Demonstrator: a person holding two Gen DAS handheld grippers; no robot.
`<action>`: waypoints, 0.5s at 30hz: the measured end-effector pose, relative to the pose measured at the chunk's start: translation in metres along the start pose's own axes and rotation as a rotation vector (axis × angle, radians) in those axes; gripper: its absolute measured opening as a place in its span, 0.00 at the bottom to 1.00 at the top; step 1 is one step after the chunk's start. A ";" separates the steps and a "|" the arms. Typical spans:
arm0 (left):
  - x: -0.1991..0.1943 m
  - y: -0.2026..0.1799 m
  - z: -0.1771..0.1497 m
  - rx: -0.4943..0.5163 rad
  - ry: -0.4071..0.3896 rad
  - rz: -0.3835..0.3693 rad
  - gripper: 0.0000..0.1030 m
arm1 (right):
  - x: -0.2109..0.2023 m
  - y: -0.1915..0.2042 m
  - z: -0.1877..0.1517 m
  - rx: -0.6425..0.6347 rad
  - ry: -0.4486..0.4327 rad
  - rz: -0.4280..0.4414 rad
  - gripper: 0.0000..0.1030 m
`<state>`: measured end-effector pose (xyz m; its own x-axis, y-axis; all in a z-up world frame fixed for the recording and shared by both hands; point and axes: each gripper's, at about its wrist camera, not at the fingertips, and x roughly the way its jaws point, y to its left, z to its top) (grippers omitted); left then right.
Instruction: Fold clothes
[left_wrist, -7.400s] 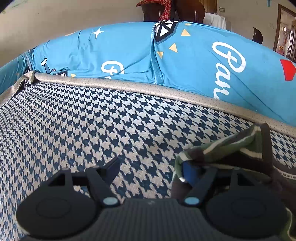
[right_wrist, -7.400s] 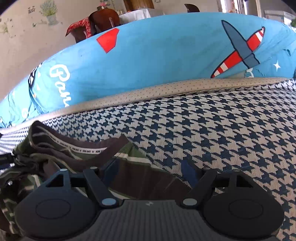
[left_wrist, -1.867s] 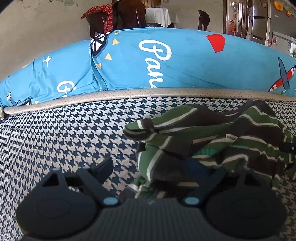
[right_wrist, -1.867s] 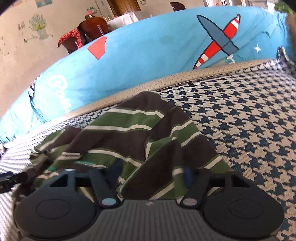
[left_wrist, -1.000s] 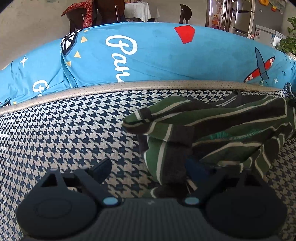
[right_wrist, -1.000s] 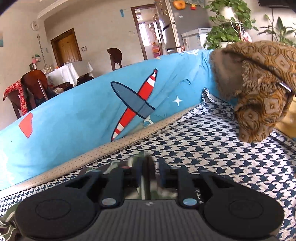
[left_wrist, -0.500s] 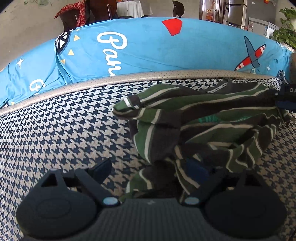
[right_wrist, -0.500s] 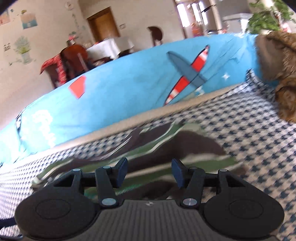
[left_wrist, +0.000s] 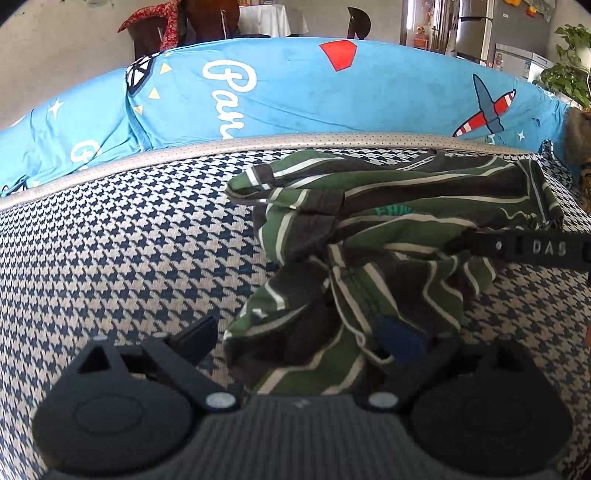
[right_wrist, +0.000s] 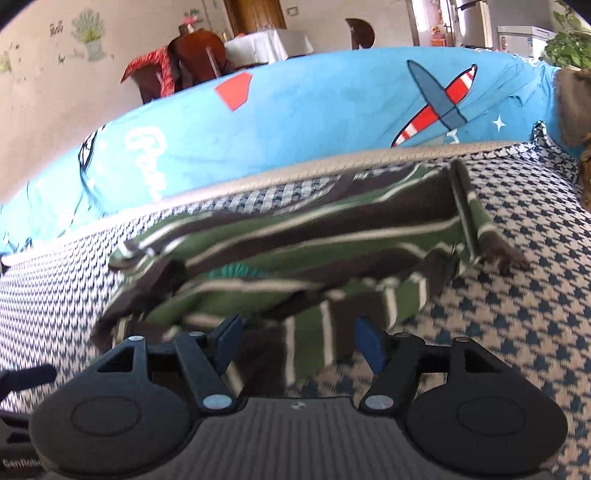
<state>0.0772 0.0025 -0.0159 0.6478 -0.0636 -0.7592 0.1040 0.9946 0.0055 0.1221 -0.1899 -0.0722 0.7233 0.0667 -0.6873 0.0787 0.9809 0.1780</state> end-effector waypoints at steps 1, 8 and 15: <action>-0.001 0.001 -0.002 -0.009 0.002 -0.002 0.95 | -0.001 0.002 -0.003 -0.010 0.006 -0.005 0.67; -0.008 0.001 -0.020 -0.029 0.018 0.018 0.95 | -0.006 0.013 -0.013 -0.021 0.033 -0.041 0.72; -0.008 0.003 -0.028 -0.055 0.030 0.057 0.95 | -0.009 0.017 -0.018 0.003 0.081 -0.094 0.72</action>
<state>0.0513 0.0085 -0.0283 0.6282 -0.0054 -0.7781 0.0257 0.9996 0.0137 0.1041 -0.1705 -0.0759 0.6551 -0.0114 -0.7555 0.1464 0.9829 0.1121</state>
